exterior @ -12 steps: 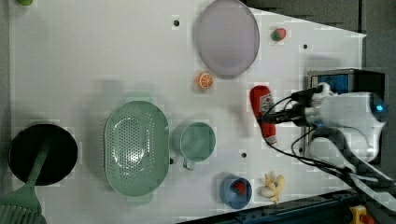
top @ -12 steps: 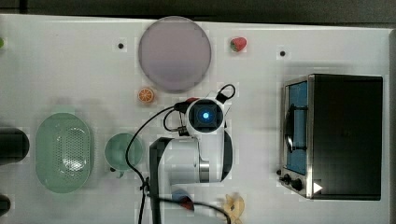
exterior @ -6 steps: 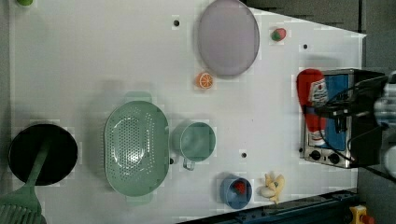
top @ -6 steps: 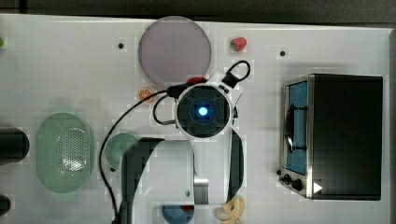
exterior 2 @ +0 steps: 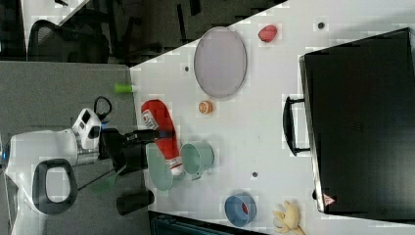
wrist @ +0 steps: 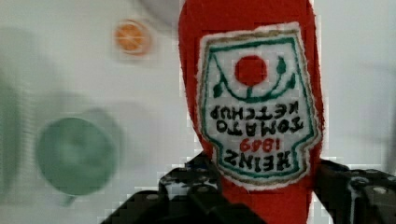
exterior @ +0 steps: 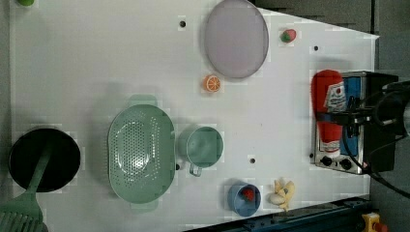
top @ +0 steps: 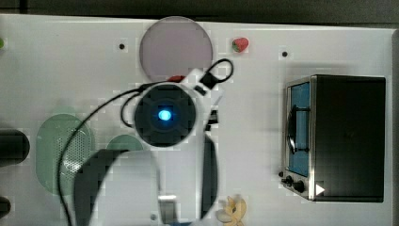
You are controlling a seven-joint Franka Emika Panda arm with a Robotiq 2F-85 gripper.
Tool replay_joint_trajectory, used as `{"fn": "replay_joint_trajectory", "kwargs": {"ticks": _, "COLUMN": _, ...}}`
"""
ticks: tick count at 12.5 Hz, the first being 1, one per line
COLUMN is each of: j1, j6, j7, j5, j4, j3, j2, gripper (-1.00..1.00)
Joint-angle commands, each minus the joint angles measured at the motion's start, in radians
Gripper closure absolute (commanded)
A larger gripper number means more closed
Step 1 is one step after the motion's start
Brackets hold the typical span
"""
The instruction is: Pick Ketchup from the table and place it in strainer.
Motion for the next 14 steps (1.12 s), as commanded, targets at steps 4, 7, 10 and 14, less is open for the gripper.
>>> {"fn": "replay_joint_trajectory", "kwargs": {"ticks": 4, "j1": 0.061, "j6": 0.004, "j7": 0.458, "j5": 0.029, "j4": 0.032, "j3": 0.248, "j2": 0.082, "gripper": -0.18}}
{"fn": "replay_joint_trajectory", "kwargs": {"ticks": 7, "j1": 0.069, "j6": 0.13, "j7": 0.549, "j5": 0.029, "j4": 0.047, "j3": 0.351, "j2": 0.166, "gripper": -0.18}}
{"fn": "replay_joint_trajectory", "kwargs": {"ticks": 10, "j1": 0.08, "j6": 0.279, "j7": 0.61, "j5": 0.029, "j4": 0.047, "j3": 0.419, "j2": 0.267, "gripper": -0.18}}
{"fn": "replay_joint_trajectory", "kwargs": {"ticks": 14, "j1": 0.12, "j6": 0.401, "j7": 0.756, "j5": 0.029, "j4": 0.045, "j3": 0.462, "j2": 0.403, "gripper": -0.18}}
